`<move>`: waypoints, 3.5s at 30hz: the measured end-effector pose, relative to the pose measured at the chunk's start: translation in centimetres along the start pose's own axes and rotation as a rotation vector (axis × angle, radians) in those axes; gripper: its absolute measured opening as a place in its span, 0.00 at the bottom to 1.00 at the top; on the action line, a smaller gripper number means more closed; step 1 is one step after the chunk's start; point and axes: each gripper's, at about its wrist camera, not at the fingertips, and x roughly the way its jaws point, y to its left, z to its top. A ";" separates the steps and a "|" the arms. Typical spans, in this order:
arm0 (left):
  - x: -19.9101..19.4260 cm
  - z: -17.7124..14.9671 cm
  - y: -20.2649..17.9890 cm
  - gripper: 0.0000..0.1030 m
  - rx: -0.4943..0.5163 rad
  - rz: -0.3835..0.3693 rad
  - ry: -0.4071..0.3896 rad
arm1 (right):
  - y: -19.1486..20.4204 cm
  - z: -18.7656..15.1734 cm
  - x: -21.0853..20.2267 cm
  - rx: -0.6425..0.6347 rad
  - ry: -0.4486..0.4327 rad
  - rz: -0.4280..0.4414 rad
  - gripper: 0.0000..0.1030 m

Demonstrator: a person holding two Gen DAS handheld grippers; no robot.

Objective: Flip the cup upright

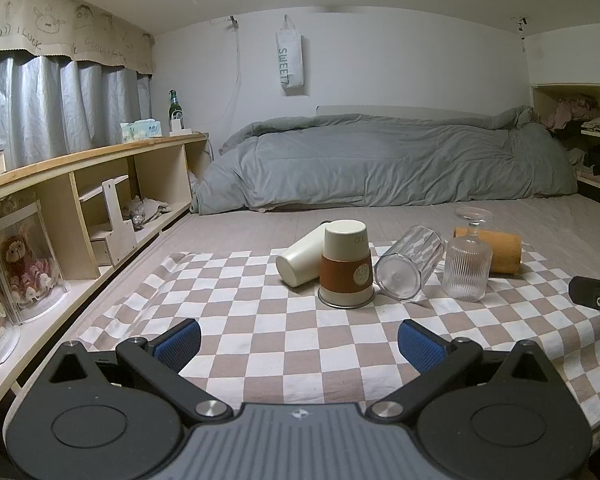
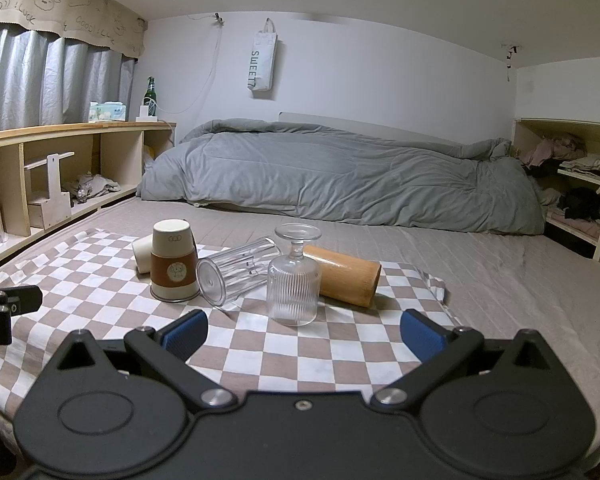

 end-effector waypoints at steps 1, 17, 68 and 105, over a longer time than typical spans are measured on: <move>0.0 0.0 0.0 1.00 0.000 0.000 0.000 | 0.0 0.0 0.0 0.000 0.000 0.000 1.00; 0.0 0.0 0.0 1.00 -0.003 -0.001 0.003 | 0.0 0.0 0.0 -0.002 0.000 0.000 1.00; 0.0 0.0 0.0 1.00 -0.009 -0.004 0.007 | 0.0 0.0 0.0 -0.004 0.002 -0.001 1.00; -0.2 0.0 0.7 1.00 -0.059 -0.082 0.019 | -2.4 9.8 20.1 0.083 0.116 0.111 0.91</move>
